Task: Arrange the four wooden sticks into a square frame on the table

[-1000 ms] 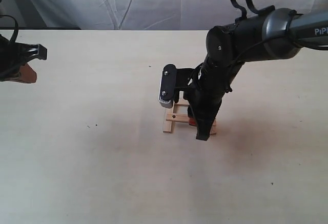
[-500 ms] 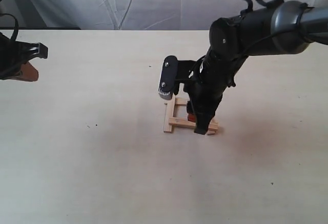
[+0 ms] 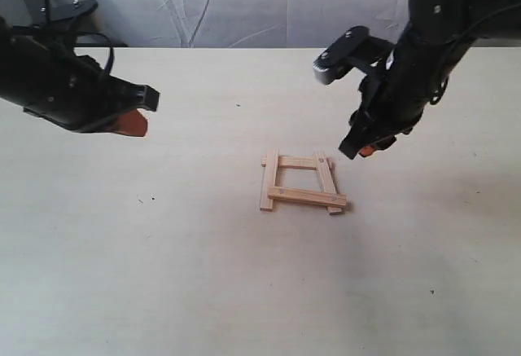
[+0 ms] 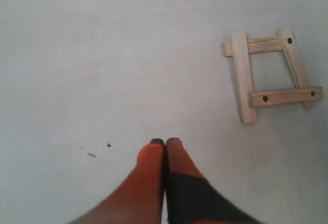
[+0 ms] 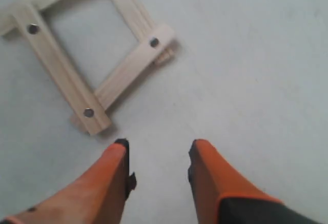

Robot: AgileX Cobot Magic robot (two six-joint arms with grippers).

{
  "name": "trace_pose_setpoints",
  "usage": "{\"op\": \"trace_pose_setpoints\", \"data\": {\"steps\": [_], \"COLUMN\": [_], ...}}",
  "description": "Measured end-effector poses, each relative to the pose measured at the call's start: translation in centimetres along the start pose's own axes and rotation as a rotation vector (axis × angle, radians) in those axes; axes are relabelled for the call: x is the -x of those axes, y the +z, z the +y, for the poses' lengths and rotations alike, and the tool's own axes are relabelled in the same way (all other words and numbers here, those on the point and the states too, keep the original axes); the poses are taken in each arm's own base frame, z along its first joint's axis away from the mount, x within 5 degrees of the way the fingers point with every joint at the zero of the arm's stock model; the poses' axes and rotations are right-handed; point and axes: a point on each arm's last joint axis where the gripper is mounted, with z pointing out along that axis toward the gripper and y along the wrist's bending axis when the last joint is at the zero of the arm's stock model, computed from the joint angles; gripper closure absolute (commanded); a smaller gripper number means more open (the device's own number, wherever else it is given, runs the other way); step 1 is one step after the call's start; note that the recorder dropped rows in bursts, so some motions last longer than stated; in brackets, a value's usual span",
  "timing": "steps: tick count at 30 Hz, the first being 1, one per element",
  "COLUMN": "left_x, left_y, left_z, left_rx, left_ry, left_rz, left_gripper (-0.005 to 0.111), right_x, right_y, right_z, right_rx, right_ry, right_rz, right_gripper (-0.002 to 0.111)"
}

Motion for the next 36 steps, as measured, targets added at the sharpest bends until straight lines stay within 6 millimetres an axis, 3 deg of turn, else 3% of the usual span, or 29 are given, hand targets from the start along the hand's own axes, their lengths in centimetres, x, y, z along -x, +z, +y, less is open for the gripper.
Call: {"op": "trace_pose_setpoints", "data": {"steps": [4,8,12,17,21,27,36], "left_x": [-0.2,-0.9,-1.6,-2.5,-3.1,-3.4,-4.0], "left_y": [2.4,5.3,8.1,11.3,13.4,14.2,16.3], "left_z": [-1.8,-3.3,-3.9,-3.1,-2.9,-3.3,-4.7], "left_rx": [-0.012,-0.041,-0.032,-0.006,-0.024,-0.089,-0.125], "left_ry": [0.018,-0.007,-0.011,-0.079,-0.148,-0.172,-0.202], "left_rz": [-0.001,0.029,0.051,0.094,0.137,0.14,0.184], "left_gripper": [0.107,0.107,0.107,0.107,0.107,0.107,0.107], "right_x": [-1.1,-1.7,-2.3,-3.5,-3.2,-3.6,-3.6], "right_y": [-0.1,0.2,1.0,2.7,4.5,7.2,7.6], "right_z": [-1.8,-1.6,-0.7,0.0,0.9,1.3,1.2], "right_rx": [0.047,0.087,0.144,0.147,0.159,0.181,0.174], "right_ry": [0.213,0.313,0.412,0.586,0.645,0.686,0.704], "right_rz": [0.002,0.018,0.028,0.012,-0.027,0.039,0.03], "right_gripper": [0.074,0.108,0.108,0.108,0.108,0.108,0.108]}}
